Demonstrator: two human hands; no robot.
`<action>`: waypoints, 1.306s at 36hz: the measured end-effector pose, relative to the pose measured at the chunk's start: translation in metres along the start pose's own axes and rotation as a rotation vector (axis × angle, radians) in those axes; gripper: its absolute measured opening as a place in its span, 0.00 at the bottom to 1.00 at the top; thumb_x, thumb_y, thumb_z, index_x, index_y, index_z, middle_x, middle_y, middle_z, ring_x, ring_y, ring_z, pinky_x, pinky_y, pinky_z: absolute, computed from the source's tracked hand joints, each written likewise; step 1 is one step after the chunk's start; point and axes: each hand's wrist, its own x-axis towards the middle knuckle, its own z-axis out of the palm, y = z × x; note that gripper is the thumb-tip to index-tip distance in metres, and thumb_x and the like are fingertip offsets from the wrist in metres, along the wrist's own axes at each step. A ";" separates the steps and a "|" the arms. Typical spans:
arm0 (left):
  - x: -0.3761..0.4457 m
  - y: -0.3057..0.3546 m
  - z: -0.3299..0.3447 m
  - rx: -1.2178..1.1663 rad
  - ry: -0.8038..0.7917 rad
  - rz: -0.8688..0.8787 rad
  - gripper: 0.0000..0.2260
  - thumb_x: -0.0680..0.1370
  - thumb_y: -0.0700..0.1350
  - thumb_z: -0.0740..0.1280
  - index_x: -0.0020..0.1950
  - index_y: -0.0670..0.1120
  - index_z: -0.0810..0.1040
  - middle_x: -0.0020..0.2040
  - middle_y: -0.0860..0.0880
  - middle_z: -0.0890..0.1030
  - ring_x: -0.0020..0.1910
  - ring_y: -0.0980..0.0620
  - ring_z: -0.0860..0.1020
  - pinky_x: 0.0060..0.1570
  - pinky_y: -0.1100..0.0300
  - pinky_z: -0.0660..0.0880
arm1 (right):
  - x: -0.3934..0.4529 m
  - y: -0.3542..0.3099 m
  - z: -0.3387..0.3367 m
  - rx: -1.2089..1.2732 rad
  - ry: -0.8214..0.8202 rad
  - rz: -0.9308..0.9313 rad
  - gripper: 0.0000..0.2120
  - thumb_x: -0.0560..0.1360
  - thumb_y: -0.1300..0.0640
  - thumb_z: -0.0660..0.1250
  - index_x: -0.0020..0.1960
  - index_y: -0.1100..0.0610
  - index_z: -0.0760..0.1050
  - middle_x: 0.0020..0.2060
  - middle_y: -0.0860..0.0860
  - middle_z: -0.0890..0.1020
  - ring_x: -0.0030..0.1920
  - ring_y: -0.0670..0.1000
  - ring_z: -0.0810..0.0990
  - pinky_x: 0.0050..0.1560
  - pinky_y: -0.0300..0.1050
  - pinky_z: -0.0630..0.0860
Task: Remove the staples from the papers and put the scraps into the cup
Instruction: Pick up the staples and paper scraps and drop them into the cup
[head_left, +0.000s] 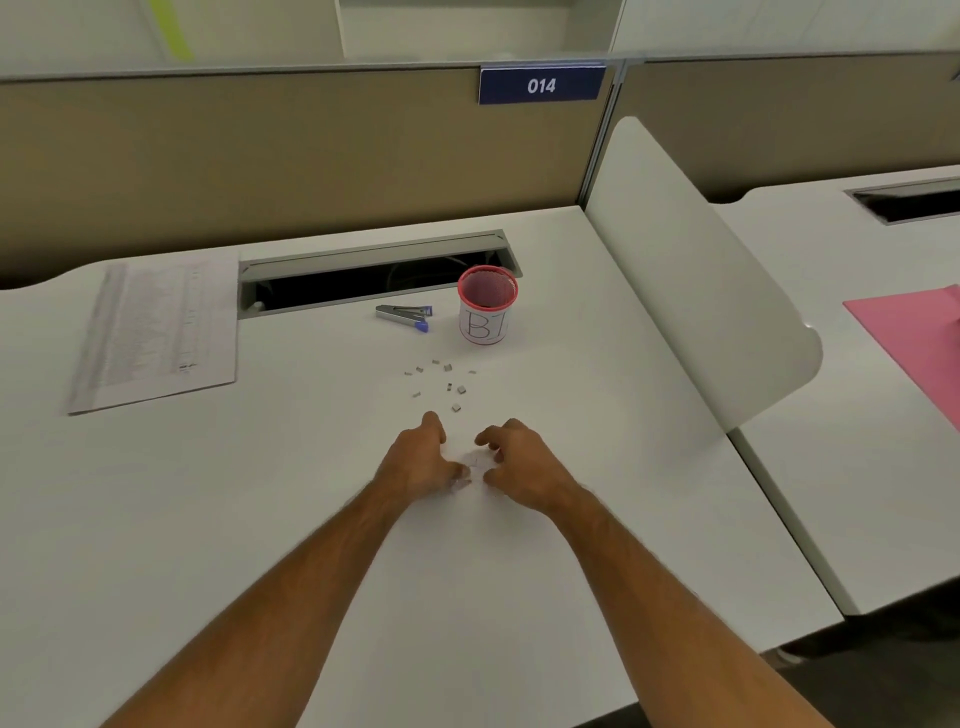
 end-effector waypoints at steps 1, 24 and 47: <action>0.002 0.000 -0.003 -0.019 -0.002 -0.013 0.26 0.68 0.54 0.79 0.55 0.48 0.67 0.44 0.48 0.78 0.41 0.49 0.79 0.40 0.57 0.77 | -0.001 0.000 0.002 0.002 -0.025 0.008 0.26 0.70 0.59 0.74 0.68 0.53 0.74 0.58 0.52 0.73 0.56 0.53 0.77 0.58 0.43 0.75; -0.006 -0.002 -0.021 -0.021 0.124 -0.131 0.13 0.78 0.39 0.62 0.62 0.42 0.72 0.54 0.43 0.80 0.50 0.44 0.81 0.50 0.51 0.82 | 0.009 -0.025 0.032 -0.131 0.060 -0.177 0.08 0.76 0.64 0.67 0.52 0.62 0.84 0.49 0.57 0.82 0.50 0.55 0.81 0.51 0.45 0.77; -0.010 -0.005 -0.056 -0.226 0.218 -0.157 0.07 0.79 0.39 0.60 0.53 0.42 0.77 0.49 0.42 0.83 0.50 0.41 0.83 0.50 0.49 0.81 | 0.072 -0.049 -0.083 0.204 0.199 -0.027 0.04 0.66 0.58 0.78 0.36 0.58 0.85 0.29 0.50 0.85 0.33 0.47 0.83 0.42 0.42 0.78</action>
